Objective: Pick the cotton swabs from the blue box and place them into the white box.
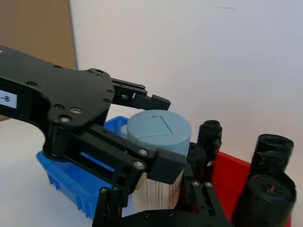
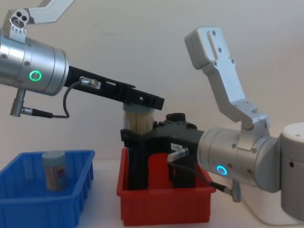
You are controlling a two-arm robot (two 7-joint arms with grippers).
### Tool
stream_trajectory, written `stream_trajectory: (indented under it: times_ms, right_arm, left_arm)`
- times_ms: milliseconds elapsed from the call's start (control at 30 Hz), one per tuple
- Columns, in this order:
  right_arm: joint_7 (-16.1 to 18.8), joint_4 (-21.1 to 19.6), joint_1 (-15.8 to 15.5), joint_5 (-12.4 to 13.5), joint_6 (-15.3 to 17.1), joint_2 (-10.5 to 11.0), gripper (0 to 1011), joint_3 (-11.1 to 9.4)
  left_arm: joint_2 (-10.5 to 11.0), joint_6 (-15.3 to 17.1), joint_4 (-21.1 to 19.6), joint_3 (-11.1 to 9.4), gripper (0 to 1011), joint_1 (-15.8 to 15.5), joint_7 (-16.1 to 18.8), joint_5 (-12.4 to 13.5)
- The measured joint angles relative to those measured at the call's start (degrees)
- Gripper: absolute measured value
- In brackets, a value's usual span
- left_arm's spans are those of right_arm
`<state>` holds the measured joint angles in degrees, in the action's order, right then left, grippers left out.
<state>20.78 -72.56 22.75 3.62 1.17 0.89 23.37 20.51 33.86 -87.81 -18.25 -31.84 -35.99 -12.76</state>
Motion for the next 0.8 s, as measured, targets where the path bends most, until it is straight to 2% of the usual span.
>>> stream_trajectory:
  times_ms: [400,800]
  right_arm:
    - [-7.53,-3.85,-2.19,-0.80,1.75,1.24,649,-0.56]
    - [-14.56,-10.99,-6.45,1.23,2.99,5.11,649,-3.34]
  left_arm:
    - [0.00,0.00,0.00,0.00,1004,0.00,-0.01,0.01]
    - [0.00,0.00,0.00,0.00,1004,0.00,-0.01,0.01]
